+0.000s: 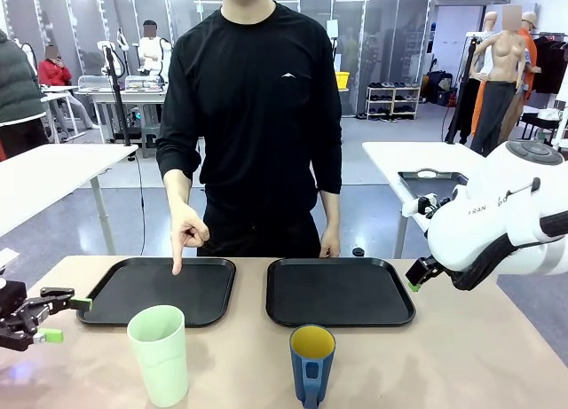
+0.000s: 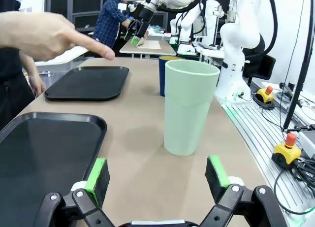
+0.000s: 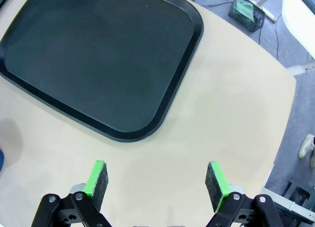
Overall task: Sort and store the cups by type.
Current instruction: Pick up the Reusable plastic cup.
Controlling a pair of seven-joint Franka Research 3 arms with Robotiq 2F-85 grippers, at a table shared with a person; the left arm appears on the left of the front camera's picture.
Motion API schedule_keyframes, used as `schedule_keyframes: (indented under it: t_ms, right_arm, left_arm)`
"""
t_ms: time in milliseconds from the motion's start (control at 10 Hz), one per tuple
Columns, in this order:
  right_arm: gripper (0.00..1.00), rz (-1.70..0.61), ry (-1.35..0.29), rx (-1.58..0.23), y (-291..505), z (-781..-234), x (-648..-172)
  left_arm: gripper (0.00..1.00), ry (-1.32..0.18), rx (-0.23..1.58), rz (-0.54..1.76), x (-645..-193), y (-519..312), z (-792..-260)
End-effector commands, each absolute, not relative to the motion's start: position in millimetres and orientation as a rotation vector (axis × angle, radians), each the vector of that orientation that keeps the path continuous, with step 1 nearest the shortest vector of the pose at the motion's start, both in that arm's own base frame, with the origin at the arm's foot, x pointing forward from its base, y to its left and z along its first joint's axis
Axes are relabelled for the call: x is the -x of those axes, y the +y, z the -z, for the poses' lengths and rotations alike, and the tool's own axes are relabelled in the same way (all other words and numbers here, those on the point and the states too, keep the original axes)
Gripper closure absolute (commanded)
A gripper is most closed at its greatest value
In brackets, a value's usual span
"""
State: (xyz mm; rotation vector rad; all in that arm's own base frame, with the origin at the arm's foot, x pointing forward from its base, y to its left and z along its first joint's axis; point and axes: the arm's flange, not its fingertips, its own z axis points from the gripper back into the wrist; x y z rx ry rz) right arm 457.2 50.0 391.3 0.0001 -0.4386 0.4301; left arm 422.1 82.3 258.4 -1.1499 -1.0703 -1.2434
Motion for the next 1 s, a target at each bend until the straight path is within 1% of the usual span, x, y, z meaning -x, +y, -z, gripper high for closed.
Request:
schedule_keyframes:
  t_ms: [0,500,700,900]
  right_arm:
    - [0.00,-0.423,-0.441,-0.008,49.0,-391.7,-457.9]
    - [0.00,-0.423,-0.441,-0.008,49.0,-391.7,-457.9]
    - [0.00,-0.423,-0.441,-0.008,49.0,-391.7,-457.9]
    - [0.00,-0.423,-0.441,-0.008,49.0,-391.7,-457.9]
  left_arm:
    - [0.00,-1.062,1.129,1.230,-421.1,86.4,-255.5]
    - [0.00,-1.069,1.143,1.235,-421.2,85.5,-256.8]
    - [0.00,-1.057,1.156,1.331,-425.5,57.8,-252.6]
    - [0.00,-1.086,1.168,1.351,-425.4,46.0,-247.0]
